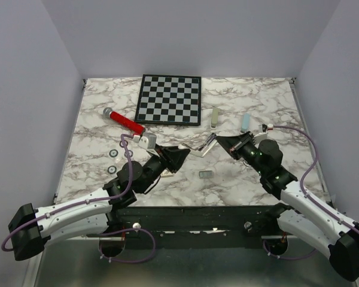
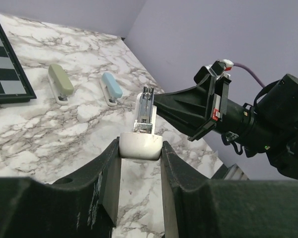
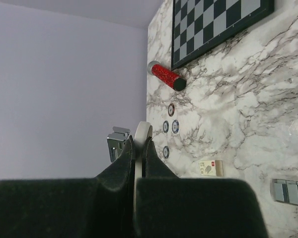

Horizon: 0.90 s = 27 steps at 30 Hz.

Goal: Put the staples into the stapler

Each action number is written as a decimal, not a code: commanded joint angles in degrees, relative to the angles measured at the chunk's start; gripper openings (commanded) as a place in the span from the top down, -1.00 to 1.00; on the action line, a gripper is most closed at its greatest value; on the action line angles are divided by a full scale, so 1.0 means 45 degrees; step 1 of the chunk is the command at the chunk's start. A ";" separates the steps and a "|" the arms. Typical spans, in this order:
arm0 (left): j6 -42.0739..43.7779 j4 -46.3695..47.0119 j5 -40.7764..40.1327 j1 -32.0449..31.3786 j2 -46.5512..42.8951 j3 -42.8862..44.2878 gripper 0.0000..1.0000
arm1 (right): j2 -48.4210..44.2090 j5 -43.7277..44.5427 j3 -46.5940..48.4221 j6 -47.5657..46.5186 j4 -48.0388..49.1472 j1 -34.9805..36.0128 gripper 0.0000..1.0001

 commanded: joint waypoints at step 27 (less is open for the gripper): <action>0.7095 -0.4199 0.8358 0.4439 0.2845 0.5256 1.00 | 0.2149 -0.2908 0.5040 -1.0142 -0.4383 -0.0324 -0.18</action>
